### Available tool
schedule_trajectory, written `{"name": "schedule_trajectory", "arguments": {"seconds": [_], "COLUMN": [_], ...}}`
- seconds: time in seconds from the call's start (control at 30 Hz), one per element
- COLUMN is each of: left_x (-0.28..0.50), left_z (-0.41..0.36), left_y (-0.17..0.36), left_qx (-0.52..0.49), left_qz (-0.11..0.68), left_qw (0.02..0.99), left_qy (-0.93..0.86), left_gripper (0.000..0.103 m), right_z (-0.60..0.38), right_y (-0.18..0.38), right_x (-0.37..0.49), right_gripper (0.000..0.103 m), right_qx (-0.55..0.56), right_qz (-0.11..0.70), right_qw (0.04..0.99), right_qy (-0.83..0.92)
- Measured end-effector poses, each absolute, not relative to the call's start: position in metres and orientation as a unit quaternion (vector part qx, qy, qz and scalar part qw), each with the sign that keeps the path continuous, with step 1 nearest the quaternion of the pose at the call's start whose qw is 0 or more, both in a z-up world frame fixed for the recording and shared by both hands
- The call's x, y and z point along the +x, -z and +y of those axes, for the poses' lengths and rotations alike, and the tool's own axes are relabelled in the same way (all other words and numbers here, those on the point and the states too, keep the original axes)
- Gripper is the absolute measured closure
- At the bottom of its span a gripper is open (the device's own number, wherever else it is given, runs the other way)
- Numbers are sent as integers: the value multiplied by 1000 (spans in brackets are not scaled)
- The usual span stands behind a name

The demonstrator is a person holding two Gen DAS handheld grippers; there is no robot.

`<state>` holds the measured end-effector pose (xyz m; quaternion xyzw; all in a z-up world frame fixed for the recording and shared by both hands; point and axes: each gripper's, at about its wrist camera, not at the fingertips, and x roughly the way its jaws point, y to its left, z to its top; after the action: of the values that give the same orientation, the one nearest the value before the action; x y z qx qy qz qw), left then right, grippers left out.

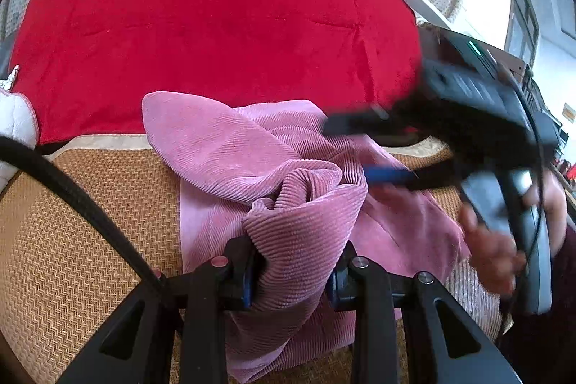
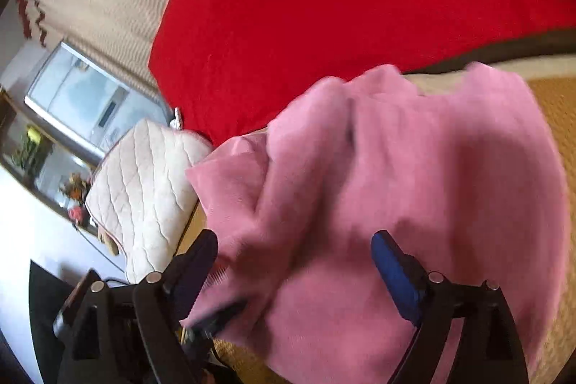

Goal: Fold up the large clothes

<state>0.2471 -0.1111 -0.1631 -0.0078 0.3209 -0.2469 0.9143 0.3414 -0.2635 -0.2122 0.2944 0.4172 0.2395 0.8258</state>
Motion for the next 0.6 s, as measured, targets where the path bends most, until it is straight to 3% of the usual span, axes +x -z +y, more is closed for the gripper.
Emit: {"name": "schedule_trajectory", "arguments": {"seconds": [0.17, 0.4, 0.47, 0.5, 0.6], "left_x": [244, 243, 238, 237, 235], "left_z": [-96, -74, -60, -53, -23], "left_y": [164, 164, 164, 164, 153], "left_qx": [-20, -38, -51, -60, -86], "left_qz": [321, 335, 341, 347, 363], "left_qw": [910, 899, 894, 888, 867], "left_qy": [261, 280, 288, 297, 330], "left_gripper": [71, 67, 64, 64, 58], "right_z": [-215, -163, -153, -149, -157], "right_y": [189, 203, 208, 212, 217], "right_x": [375, 392, 391, 390, 386], "right_gripper": [11, 11, 35, 65, 73], "right_qx": [225, 120, 90, 77, 81], "right_qz": [458, 535, 541, 546, 545], "right_qw": [817, 796, 800, 796, 802], "right_qy": [-270, -257, -244, -248, -232]}}
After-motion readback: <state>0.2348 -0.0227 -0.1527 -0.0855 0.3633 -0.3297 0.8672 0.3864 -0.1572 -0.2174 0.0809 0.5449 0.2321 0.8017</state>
